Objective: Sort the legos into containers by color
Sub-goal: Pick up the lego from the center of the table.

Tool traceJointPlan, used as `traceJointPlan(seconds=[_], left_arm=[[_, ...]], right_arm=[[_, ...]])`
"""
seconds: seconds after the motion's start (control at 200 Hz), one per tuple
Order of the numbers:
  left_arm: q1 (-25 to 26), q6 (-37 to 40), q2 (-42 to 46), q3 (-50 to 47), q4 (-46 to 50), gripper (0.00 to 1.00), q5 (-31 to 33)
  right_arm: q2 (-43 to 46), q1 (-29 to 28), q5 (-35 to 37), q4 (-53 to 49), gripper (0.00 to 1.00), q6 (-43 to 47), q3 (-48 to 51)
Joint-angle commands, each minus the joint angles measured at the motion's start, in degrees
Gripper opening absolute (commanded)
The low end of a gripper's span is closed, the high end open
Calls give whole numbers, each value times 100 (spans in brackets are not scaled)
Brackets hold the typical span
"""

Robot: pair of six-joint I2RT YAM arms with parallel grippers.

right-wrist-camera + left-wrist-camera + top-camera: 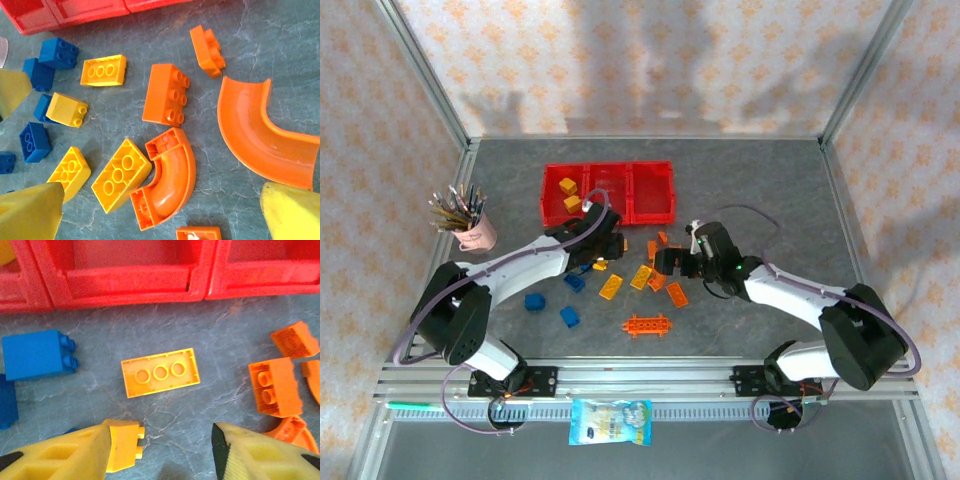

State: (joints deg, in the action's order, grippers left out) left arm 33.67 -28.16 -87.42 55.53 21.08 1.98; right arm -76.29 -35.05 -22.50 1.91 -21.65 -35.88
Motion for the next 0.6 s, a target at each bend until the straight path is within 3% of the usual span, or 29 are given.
traceJointPlan(seconds=[0.0, 0.475, 0.596], left_arm=[[8, -69, -143, -133, 157, 57, 215], [10, 24, -766, -51, 106, 56, 484], [8, -13, -768, -77, 58, 53, 302]], right_arm=[[106, 16, -92, 219, 100, -24, 88], [71, 16, 2, 257, 100, -15, 109], [53, 16, 4, 261, 100, -7, 111]])
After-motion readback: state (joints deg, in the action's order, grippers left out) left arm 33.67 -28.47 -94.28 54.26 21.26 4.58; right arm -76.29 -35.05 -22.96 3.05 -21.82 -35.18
